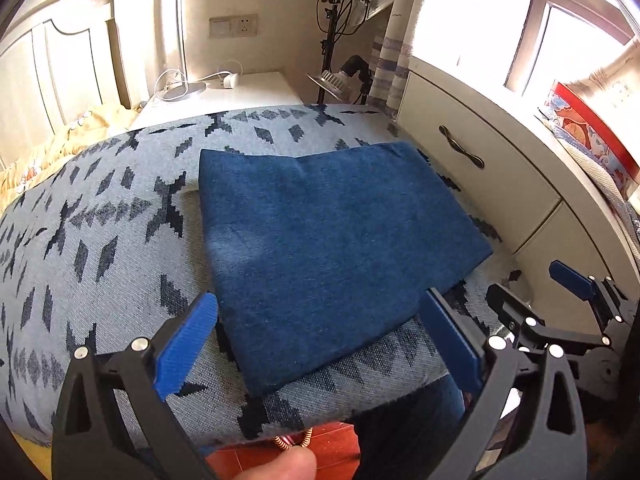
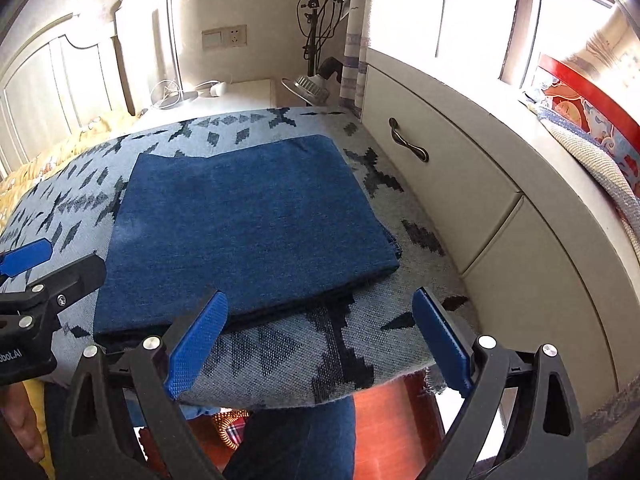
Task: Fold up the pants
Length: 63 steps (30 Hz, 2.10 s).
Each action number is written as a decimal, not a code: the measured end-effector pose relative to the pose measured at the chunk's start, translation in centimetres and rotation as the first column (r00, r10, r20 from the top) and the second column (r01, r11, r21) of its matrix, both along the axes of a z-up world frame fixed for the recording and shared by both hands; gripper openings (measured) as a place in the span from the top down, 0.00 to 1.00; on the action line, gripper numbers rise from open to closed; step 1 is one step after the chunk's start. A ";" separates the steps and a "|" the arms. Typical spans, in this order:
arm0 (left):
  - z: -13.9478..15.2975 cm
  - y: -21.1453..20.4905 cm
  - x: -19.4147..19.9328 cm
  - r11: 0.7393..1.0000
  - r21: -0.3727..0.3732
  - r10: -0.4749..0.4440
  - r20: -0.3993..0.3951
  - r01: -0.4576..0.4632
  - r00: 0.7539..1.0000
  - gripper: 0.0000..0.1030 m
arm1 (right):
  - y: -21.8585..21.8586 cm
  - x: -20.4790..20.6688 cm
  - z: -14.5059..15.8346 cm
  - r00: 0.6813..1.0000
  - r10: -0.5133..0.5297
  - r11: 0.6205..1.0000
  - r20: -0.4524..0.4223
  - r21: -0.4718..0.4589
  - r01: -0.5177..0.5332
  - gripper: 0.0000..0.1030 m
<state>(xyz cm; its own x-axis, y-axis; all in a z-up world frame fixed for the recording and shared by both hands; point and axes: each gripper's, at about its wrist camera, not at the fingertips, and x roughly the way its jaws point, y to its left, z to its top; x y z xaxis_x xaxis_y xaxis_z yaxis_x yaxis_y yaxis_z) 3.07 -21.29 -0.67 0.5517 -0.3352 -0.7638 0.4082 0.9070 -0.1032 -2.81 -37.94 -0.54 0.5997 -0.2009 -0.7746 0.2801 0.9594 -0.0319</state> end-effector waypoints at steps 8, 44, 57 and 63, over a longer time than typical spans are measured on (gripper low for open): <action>0.2 -0.4 0.0 1.000 0.002 -0.005 0.006 0.005 1.000 0.02 | -0.1 0.1 -0.2 1.000 0.002 1.000 -0.003 0.016 -0.002 0.13; 0.3 -0.7 0.0 1.000 -0.014 -0.011 0.002 0.011 1.000 0.02 | -0.3 0.0 -0.3 1.000 0.008 1.000 -0.009 0.026 -0.008 0.13; 0.3 -0.7 0.1 1.000 -0.017 -0.010 -0.001 0.010 1.000 0.02 | -0.3 0.0 -0.3 1.000 0.007 1.000 -0.012 0.031 -0.007 0.13; 0.2 -0.7 0.2 1.000 -0.019 -0.010 -0.006 0.010 1.000 0.02 | -0.3 0.1 -0.3 1.000 0.006 0.999 -0.012 0.034 -0.006 0.13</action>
